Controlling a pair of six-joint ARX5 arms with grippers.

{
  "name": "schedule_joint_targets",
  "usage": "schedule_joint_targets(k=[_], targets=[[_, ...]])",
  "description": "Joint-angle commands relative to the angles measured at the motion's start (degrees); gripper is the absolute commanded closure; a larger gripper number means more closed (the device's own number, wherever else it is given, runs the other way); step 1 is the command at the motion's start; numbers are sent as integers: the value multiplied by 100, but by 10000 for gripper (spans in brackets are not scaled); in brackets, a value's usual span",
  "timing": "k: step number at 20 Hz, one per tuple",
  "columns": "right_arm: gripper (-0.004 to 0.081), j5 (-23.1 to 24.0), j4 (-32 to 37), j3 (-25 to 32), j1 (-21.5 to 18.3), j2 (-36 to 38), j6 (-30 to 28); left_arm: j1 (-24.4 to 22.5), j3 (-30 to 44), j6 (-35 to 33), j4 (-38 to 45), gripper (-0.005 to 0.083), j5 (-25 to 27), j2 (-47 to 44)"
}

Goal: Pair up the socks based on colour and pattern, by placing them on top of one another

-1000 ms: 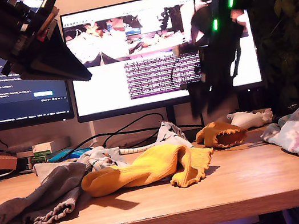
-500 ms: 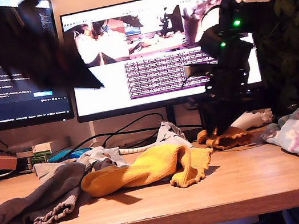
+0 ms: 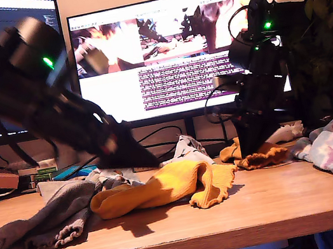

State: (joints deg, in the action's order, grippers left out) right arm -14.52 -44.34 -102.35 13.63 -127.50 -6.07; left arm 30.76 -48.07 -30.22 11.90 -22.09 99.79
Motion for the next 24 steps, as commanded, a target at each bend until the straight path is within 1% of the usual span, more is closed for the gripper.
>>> schedule_joint_targets(k=[1,3,5,6,10,11,14,19,24], targets=[[780,-31,-177,-52,52,77,175,33,109,-33,50,311,133,225],[780,-39,-442,-55,68,195,391,39,107,-28,39,318,179,389],[780,-39,-673,-52,122,385,627,39,107,-28,48,396,181,468],[780,-31,-802,-52,162,487,697,39,107,-28,46,455,184,472],[780,22,-1362,-52,289,748,1036,42,105,-26,11,789,179,472],[780,33,-1521,-52,315,750,1080,42,105,-26,2,795,179,472],[780,345,-1871,-52,402,756,1200,42,105,-22,-26,796,184,472],[780,428,-2358,-50,496,767,1318,35,96,-22,-48,796,210,472],[780,448,-2802,52,793,767,1392,4,24,-22,-70,796,227,472]])
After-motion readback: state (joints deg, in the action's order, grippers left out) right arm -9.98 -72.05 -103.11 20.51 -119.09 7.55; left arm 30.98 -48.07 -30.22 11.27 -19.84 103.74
